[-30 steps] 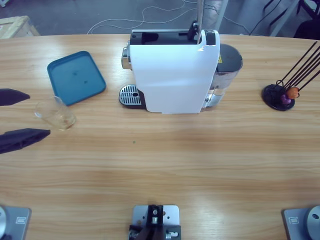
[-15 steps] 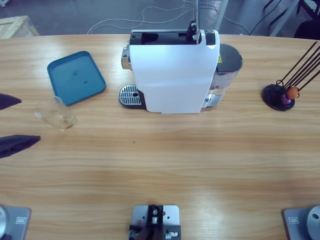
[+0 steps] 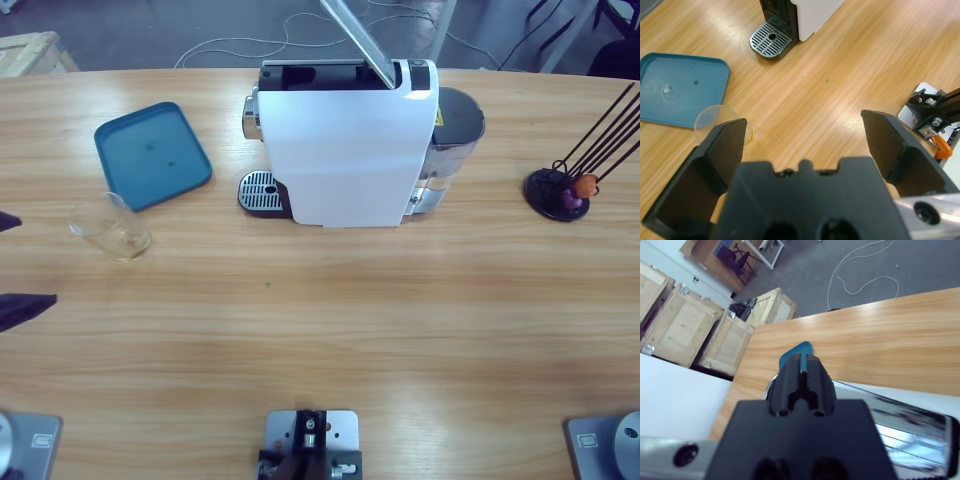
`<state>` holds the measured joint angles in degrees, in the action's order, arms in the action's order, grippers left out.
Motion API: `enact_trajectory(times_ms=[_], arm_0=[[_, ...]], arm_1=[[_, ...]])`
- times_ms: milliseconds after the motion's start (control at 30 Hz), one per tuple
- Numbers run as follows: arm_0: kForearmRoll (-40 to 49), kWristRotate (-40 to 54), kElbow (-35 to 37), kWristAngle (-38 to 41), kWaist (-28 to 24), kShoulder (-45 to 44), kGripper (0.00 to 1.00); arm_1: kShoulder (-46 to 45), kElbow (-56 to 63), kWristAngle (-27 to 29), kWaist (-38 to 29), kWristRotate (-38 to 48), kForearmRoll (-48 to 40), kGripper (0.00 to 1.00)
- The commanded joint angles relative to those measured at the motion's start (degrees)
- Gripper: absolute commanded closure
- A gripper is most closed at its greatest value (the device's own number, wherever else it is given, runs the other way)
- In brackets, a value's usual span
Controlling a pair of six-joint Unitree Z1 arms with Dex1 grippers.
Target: Pour coffee
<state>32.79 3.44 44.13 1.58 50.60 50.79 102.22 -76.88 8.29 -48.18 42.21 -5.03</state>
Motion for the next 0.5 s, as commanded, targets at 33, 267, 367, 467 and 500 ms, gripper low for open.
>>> enact_trajectory(times_ms=[33, 267, 367, 467, 500], arm_0=[[1.05, -0.56, 0.66, -0.78, 0.44, 1.10, 0.009], [1.02, -0.61, 1.64, -0.77, 0.46, 3.06, 0.009], [0.75, -0.63, 2.29, -0.71, 0.46, 4.44, 0.009], [0.52, -0.63, 2.54, -0.70, 0.46, 5.17, 0.009], [0.52, -0.63, 2.54, -0.70, 0.46, 5.19, 0.009]], arm_1=[[10.81, 4.05, -2.19, -5.17, -1.27, -1.44, 1.000], [15.87, 5.54, -1.18, -5.17, -3.24, -0.62, 1.000], [18.01, 5.37, -0.82, -5.52, -3.72, 2.71, 1.000], [19.42, 5.42, -0.47, -5.58, -2.38, 5.85, 1.000], [19.72, 5.30, -0.52, -5.59, -1.59, 6.68, 1.000]])
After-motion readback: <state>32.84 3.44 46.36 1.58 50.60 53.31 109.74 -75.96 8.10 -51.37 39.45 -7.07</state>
